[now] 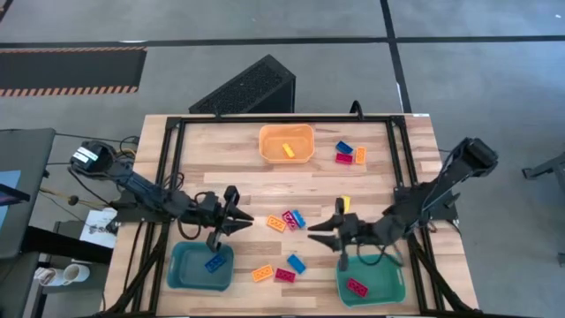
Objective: Sort & place blocks by color
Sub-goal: Put the yellow game piece into the yellow bin
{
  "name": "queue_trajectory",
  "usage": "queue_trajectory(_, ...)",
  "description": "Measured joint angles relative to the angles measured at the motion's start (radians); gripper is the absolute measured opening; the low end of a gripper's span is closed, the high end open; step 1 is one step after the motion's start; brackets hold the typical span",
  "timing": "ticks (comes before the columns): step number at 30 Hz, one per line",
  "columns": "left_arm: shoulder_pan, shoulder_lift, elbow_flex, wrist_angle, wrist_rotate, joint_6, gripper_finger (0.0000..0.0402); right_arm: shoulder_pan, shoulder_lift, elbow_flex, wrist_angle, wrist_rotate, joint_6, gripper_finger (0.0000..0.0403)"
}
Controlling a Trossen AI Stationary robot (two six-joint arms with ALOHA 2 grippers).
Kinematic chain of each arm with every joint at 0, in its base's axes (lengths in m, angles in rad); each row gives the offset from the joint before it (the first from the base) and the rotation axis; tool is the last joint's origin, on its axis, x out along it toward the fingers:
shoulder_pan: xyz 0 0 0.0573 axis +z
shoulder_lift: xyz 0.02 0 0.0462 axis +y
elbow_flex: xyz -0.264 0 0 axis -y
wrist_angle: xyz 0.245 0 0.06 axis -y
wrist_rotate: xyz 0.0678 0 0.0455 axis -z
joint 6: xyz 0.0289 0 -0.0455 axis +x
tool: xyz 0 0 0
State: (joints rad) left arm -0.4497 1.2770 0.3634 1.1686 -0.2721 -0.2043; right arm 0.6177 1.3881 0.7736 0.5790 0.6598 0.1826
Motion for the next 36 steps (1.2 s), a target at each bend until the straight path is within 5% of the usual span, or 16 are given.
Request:
queue_trajectory(7, -0.069, 0.000, 0.000, -0.035, -0.124, -0.022, 0.0044, -0.078, 0.119, 0.088, -0.070, -0.034, -0.047, 0.0131)
queue_trajectory(18, -0.137, -0.002, 0.000, -0.014, -0.297, 0.076, 0.0044, -0.302, 0.163, 0.136, -0.299, -0.270, 0.098, 0.0272)
queue_trajectory(29, -0.128, -0.115, 0.002, 0.025, -0.235, 0.245, 0.0042, -0.292, 0.319, 0.267, -0.317, -0.298, 0.109, 0.0282)
queue_trajectory(36, -0.126, -0.217, 0.003, -0.132, -0.218, 0.203, 0.0008, -0.322, 0.470, 0.486, -0.626, -0.298, 0.118, 0.0282)
